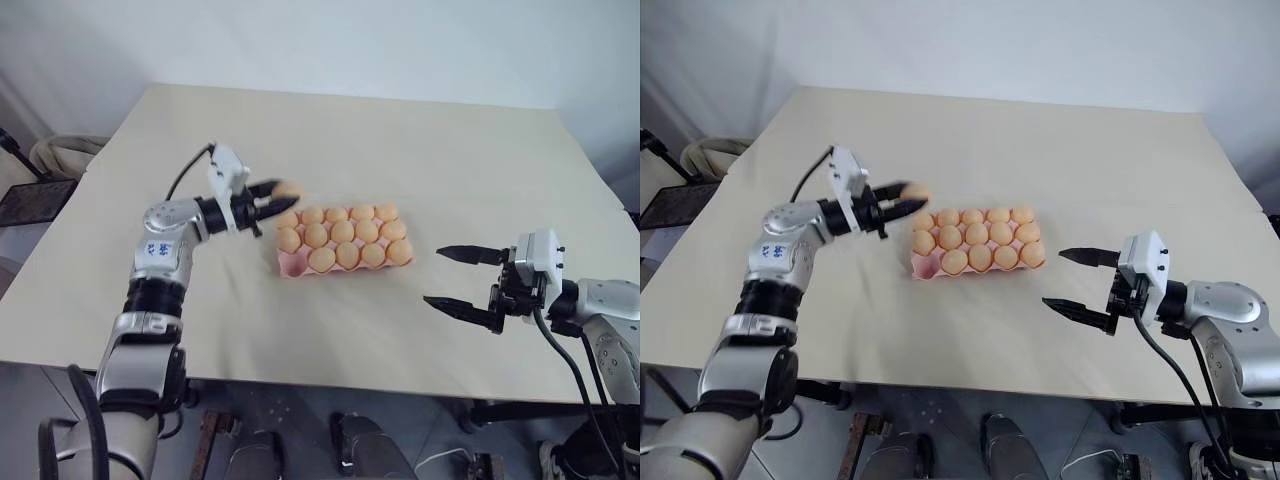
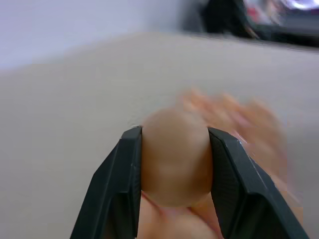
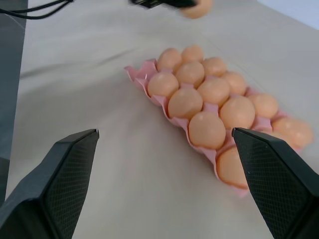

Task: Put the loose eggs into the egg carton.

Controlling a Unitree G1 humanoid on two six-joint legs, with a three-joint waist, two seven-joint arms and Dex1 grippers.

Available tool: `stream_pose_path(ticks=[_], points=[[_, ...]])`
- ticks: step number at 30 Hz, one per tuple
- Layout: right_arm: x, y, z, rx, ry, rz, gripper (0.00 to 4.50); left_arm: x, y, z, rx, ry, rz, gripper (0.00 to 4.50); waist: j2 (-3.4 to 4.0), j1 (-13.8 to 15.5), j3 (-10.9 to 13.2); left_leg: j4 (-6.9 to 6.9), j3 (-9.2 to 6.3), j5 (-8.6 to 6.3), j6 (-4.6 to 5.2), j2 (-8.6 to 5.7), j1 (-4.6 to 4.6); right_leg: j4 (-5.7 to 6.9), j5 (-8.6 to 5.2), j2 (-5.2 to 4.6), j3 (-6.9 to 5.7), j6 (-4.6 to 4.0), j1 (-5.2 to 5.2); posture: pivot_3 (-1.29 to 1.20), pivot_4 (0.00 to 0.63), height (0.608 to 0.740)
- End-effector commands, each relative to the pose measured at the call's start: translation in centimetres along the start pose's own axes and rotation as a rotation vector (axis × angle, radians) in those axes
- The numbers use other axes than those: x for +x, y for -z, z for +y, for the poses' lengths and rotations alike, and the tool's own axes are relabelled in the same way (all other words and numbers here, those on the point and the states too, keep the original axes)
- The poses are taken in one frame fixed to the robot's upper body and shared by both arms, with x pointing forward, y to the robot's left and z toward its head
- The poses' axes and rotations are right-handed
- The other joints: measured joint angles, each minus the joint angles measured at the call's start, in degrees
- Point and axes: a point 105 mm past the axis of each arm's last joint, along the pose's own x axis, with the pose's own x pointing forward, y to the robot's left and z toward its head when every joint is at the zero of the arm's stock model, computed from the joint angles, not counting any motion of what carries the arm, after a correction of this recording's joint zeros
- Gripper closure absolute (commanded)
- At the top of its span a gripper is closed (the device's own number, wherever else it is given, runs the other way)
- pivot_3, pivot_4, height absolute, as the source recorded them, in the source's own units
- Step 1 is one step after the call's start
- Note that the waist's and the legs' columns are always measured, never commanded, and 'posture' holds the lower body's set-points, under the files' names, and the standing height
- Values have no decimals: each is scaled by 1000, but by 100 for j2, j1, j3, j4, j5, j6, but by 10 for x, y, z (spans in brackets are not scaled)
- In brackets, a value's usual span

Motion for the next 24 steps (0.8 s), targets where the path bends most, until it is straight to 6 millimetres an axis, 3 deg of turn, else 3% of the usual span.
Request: stream_pose_path(ticks=[1, 10, 19, 24], points=[[-3, -14, 1, -56, 19, -34, 0, -3, 1, -13, 55, 59, 68, 3016, 1, 14, 1, 8, -4, 1, 1, 0, 0, 6, -3, 0, -3, -5, -1, 0, 150, 740], [-2, -13, 3, -53, 25, -36, 0, 4, 5, -26, 33, 97, 79, 3016, 1, 23, 2, 59, -7, 15, 26, -13, -1, 1, 8, -17, 0, 16, 28, 0, 150, 740], [-2, -13, 5, -51, 25, -38, 0, 4, 2, -23, 47, 69, 46, 152, 1, 19, 2, 49, -14, 9, 18, -10, -2, 7, 7, -15, -7, 14, 19, 0, 150, 740], [-2, -14, 5, -55, 28, -41, 0, -12, -20, -15, 17, 45, -5, 57, 1, 16, 3, 54, -13, 7, 20, -10, -7, 6, 7, -16, -6, 15, 19, 0, 150, 740]])
